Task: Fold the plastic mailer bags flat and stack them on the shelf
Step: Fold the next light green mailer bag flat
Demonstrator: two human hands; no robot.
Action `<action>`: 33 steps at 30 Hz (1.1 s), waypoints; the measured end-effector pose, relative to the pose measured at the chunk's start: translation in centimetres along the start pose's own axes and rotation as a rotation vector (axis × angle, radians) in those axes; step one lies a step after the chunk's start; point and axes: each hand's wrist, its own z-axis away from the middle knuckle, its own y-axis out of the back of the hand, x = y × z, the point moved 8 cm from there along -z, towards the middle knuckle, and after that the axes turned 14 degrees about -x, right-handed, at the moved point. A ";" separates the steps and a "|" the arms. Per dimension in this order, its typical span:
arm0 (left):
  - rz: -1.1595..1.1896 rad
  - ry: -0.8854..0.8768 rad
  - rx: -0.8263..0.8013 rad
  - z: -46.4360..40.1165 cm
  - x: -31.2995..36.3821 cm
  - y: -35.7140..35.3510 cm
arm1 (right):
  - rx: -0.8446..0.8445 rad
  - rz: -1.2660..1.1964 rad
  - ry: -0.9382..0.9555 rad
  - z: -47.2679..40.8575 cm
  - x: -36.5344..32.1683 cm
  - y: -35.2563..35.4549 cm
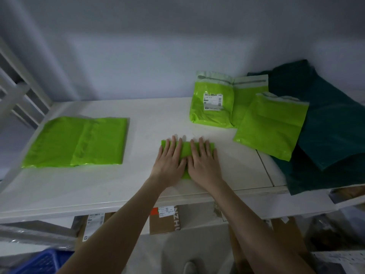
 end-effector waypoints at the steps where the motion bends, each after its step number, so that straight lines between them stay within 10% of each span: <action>1: -0.007 -0.007 -0.012 0.0 0.0 0.0 | -0.008 -0.005 -0.004 0.0 0.1 0.0; 12: -0.138 0.279 0.221 2.1 -2.1 4.2 | -0.119 -0.021 -0.048 0.0 1.0 4.5; 19: -0.006 0.474 0.286 3.2 -3.0 5.7 | -0.291 -0.517 -0.127 -1.1 1.9 2.4; 33: 0.613 0.351 0.451 5.4 -9.0 10.3 | 0.033 -1.242 -0.021 -3.4 -5.1 4.8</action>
